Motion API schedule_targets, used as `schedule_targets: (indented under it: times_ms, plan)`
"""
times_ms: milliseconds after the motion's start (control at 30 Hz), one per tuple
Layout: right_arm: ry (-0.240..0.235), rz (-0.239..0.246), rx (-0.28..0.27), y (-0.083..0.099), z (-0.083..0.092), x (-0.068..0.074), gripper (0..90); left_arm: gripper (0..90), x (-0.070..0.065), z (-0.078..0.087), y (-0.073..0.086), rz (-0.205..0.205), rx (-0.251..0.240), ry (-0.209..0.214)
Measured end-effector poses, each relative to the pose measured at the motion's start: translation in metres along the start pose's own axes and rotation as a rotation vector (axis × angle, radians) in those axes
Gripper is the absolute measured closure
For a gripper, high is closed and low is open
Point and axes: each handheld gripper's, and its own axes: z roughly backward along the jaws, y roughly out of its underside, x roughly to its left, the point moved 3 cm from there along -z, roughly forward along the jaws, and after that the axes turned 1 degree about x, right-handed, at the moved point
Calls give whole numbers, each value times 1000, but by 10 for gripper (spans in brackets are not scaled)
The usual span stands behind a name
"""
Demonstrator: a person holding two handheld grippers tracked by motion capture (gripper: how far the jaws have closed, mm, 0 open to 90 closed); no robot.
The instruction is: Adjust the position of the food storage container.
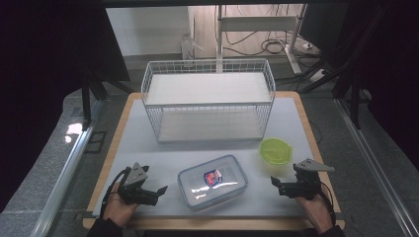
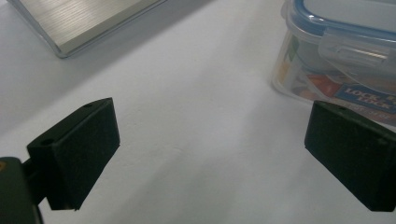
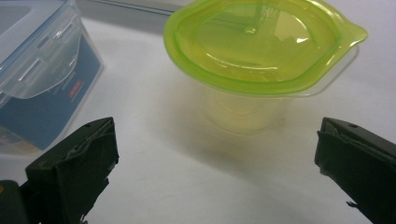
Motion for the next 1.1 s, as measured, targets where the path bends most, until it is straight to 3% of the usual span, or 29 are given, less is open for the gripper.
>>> schedule_targets:
  times_ms: [300,400,600,800,1100]
  plan:
    - [5,7,13,-3,5,2,0,32,1,2,0,8,-6,-9]
    - [36,2,6,-7,9,2,23,33,2,4,-1,19,-17,-15]
    - [44,-18,17,-17,18,5,279,35,2,5,-1,19,-19,-19]
    - [16,2,3,-35,25,10,544,35,2,5,-1,20,-18,-22]
    - [-37,98,16,-69,0,21,841,37,2,3,-1,10,-5,-23]
